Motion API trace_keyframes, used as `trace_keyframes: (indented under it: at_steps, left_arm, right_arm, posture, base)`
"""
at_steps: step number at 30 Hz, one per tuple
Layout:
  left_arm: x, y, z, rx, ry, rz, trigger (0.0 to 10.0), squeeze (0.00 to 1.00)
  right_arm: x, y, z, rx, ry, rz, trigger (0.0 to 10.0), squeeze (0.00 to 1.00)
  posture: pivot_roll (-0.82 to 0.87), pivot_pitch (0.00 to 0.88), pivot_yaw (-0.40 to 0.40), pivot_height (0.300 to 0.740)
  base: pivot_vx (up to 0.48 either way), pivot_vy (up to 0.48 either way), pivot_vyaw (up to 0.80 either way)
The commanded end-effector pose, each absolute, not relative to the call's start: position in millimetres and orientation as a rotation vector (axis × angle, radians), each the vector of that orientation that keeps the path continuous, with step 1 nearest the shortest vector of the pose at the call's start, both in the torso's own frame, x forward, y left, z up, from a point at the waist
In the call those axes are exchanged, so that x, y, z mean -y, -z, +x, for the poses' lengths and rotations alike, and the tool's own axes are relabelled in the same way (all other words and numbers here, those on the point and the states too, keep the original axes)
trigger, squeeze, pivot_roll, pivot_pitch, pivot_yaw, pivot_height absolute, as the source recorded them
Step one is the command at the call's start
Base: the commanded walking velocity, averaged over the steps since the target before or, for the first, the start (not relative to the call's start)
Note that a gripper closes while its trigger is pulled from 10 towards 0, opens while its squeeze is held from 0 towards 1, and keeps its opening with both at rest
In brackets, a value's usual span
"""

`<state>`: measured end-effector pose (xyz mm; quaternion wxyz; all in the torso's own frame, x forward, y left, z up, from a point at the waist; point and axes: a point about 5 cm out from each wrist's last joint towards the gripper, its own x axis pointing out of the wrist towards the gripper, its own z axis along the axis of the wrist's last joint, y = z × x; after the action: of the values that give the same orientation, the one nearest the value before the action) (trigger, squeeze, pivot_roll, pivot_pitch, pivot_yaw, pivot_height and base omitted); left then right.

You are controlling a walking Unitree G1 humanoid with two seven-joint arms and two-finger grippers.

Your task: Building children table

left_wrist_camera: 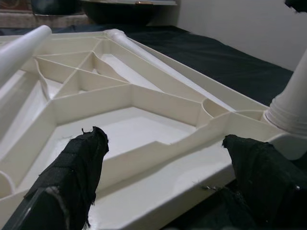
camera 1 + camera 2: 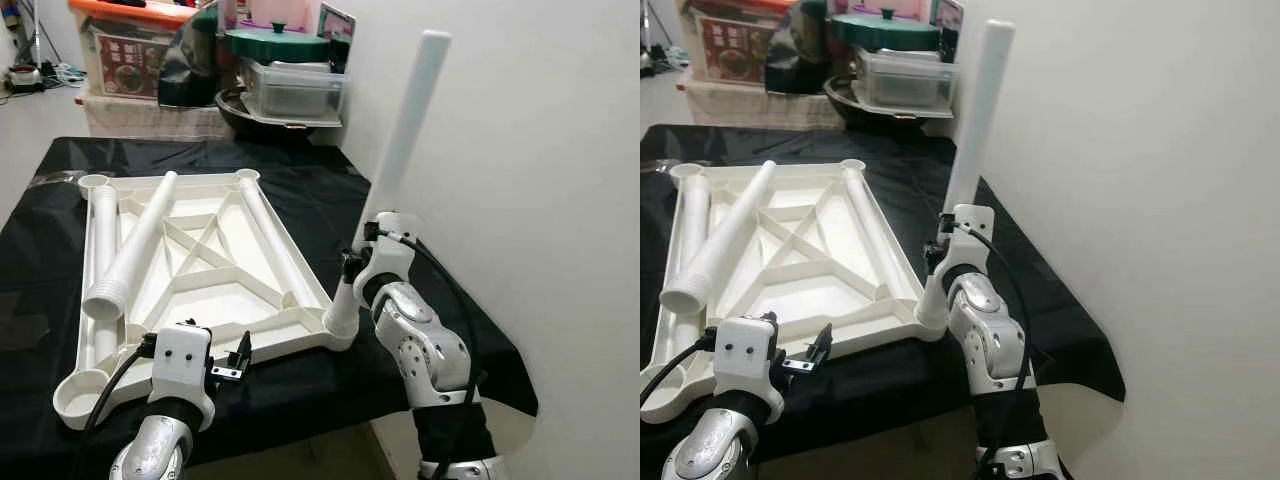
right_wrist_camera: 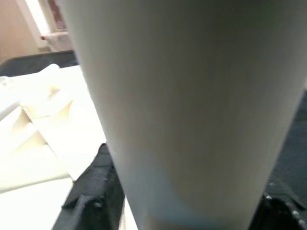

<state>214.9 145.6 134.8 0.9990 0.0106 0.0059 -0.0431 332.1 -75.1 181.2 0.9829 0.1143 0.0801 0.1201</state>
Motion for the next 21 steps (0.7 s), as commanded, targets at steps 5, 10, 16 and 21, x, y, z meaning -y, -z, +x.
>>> trace_keyframes:
  at_steps: [5, 10, 16, 21]
  left_arm:
    - [-142.5, -132.1, 217.0, -0.015, 0.101, 0.018, 10.0, 0.0]
    - [-144.2, -132.8, 218.3, -0.01, 0.097, 0.019, 10.0, 0.0]
    - [-145.8, -133.4, 219.2, -0.007, 0.091, 0.022, 10.0, 0.0]
    - [-146.9, -133.9, 219.8, -0.004, 0.086, 0.025, 10.0, 0.0]
  right_arm:
    - [53.0, -191.4, 327.0, -0.129, -0.52, 0.318, 10.0, 0.0]
    - [45.4, -215.7, 297.0, -0.014, -1.004, 0.251, 10.0, 0.0]
    - [44.9, -208.3, 282.6, -0.028, -1.189, 0.167, 10.0, 0.0]
    - [47.5, -186.9, 303.0, -0.102, -1.058, 0.155, 2.1, 0.0]
  posture:
    - [0.17, 0.0, -0.164, 0.74]
    - [0.17, 0.0, -0.167, 0.74]
    - [0.18, 0.0, -0.177, 0.74]
    - [0.19, 0.0, -0.184, 0.74]
  base:
    - [0.0, 0.0, 0.0]
    - [0.0, 0.0, 0.0]
    - [0.0, 0.0, 0.0]
    - [0.0, 0.0, 0.0]
